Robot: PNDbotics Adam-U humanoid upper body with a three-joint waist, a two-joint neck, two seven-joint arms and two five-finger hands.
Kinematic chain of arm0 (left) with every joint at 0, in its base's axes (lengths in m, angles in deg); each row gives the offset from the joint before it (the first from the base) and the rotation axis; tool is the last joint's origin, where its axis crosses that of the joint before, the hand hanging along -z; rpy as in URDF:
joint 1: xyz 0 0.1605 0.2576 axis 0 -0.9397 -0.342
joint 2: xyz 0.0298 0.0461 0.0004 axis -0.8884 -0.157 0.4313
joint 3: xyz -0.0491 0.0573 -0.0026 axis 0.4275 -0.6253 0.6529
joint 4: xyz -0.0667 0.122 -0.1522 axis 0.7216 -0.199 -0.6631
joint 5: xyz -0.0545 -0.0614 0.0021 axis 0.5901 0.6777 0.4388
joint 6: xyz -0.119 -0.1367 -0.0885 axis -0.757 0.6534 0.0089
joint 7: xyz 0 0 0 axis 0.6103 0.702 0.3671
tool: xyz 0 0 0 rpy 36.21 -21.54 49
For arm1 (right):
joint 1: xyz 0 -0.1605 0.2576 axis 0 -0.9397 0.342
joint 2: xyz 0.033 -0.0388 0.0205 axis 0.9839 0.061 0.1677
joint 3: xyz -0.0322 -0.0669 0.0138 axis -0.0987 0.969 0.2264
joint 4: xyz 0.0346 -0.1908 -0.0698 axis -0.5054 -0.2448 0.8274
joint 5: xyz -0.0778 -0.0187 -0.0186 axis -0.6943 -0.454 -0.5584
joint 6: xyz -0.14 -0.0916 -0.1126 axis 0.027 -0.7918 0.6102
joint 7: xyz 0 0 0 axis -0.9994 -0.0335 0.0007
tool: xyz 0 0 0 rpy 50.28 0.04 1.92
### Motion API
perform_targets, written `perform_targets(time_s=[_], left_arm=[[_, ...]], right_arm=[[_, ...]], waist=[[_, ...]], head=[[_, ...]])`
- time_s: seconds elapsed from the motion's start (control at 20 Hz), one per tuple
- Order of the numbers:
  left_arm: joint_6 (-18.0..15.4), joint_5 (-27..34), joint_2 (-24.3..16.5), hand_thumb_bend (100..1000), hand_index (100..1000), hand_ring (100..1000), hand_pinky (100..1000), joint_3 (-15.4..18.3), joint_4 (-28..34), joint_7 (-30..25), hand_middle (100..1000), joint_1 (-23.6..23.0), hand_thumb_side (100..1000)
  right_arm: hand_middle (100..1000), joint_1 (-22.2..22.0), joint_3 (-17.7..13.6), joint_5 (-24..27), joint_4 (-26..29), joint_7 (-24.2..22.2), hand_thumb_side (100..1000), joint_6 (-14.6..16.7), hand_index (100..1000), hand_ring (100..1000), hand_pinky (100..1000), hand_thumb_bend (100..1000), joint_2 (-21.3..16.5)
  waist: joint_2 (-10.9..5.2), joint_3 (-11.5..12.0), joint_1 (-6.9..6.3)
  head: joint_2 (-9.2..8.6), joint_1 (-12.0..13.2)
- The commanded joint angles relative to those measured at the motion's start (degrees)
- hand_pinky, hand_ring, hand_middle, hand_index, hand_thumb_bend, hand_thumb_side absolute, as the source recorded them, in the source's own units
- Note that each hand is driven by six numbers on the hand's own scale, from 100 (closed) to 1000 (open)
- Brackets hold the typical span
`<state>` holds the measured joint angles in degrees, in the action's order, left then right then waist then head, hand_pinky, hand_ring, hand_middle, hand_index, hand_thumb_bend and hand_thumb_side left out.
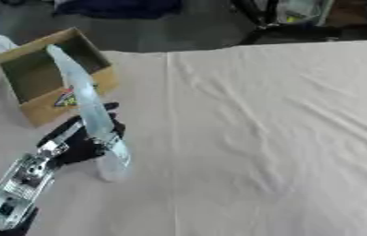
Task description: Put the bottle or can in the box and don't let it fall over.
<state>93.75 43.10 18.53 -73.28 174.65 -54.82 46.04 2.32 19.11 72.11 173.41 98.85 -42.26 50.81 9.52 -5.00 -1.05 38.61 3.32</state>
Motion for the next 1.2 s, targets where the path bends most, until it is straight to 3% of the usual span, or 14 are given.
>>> perform_targets(time_s=[0.05, 0.65, 0.8, 1.2], left_arm=[[0.5, -0.8, -0.6, 100, 549, 1000, 1000, -0.3, -2.2, 0.2, 1000, -0.3, 400], [1.1, 0.2, -0.3, 100, 318, 1000, 1000, -0.4, -4.9, 2.4, 1000, -0.4, 407], [1.4, 0.6, -0.3, 100, 145, 1000, 1000, -0.4, -5.2, 3.1, 1000, -0.4, 412], [0.7, 1.3, -0.3, 100, 122, 1000, 1000, -0.7, -5.2, 3.6, 1000, -0.4, 424]], right_arm=[[953, 0.8, -0.5, 0.0, 1.3, 0.1, 470, 0.1, 1000, 1000, 1000, 100, -1.5], [953, 0.8, -0.4, 0.0, 1.3, 0.0, 470, 0.1, 1000, 1000, 1000, 100, -1.5], [953, 0.8, -0.4, 0.0, 1.3, 0.0, 470, 0.1, 1000, 1000, 1000, 100, -1.5], [953, 0.9, -0.4, 0.1, 1.3, 0.0, 470, 0.0, 1000, 1000, 1000, 100, -1.5]], waist=[[-0.47, 0.0, 0.14], [-0.45, -0.1, 0.14], [-0.47, -0.1, 0.13], [-0.45, -0.1, 0.12]], head=[[-0.87, -0.2], [-0.88, -0.2], [-0.89, -0.2], [-0.81, -0.3]])
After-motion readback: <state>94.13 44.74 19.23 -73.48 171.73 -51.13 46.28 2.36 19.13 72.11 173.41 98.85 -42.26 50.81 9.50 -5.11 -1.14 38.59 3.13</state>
